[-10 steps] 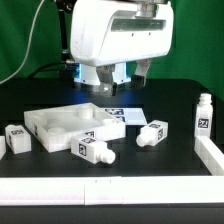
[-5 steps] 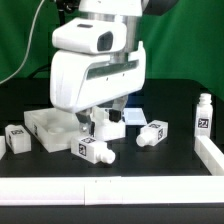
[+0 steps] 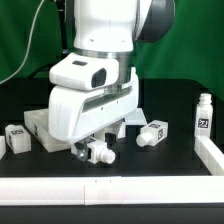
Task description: Assemble one leg
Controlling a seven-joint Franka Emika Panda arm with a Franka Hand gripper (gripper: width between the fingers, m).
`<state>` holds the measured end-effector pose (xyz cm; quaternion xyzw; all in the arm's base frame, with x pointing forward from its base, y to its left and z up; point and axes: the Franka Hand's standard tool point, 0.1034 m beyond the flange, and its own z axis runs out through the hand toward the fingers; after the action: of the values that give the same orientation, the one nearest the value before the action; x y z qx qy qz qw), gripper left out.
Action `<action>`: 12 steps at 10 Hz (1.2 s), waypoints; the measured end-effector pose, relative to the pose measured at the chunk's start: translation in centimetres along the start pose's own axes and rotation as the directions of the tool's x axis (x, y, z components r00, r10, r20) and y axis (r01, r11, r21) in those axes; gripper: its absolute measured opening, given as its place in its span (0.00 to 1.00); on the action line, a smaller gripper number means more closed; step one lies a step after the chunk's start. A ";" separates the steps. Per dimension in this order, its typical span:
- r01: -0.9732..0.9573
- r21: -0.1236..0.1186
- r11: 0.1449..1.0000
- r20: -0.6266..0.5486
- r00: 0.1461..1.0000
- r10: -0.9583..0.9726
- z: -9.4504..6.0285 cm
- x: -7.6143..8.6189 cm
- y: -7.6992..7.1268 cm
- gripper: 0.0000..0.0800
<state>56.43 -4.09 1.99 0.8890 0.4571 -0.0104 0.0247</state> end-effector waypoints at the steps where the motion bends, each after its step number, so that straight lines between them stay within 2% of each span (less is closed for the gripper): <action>1: 0.000 0.002 1.000 0.001 1.000 0.000 0.1 -0.1 -0.1 0.81; 3: -0.001 0.002 1.000 0.001 1.000 0.001 0.1 -0.1 0.0 0.81; 4: -0.001 0.002 1.000 0.001 1.000 0.001 0.1 -0.1 0.0 0.69; 5: -0.001 0.002 1.000 0.001 1.000 0.001 0.1 -0.1 0.0 0.69; 6: -0.001 0.002 1.000 0.001 1.000 0.001 0.1 -0.1 0.0 0.46; 7: -0.001 0.002 1.000 0.001 1.000 0.001 0.1 -0.1 0.0 0.29; 8: 0.004 -0.004 1.000 -0.002 1.000 -0.004 -0.1 0.0 0.2 0.29; 9: 0.039 -0.009 0.999 -0.004 0.999 -0.039 -0.1 -0.2 1.0 0.06; 10: 0.070 0.001 0.998 0.009 0.998 -0.070 -0.2 -0.7 2.3 0.02; 11: 0.095 0.002 0.996 0.014 0.995 -0.095 -0.5 -0.8 3.7 0.01; 12: 0.120 -0.010 0.993 0.011 0.993 -0.120 -0.9 -0.8 5.0 0.01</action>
Offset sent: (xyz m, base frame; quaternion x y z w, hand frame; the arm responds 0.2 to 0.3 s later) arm 0.0000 0.0000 0.0000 0.0000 0.0000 0.0000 1.0000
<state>60.04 -7.66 3.06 0.8598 0.5096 -0.0143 0.0310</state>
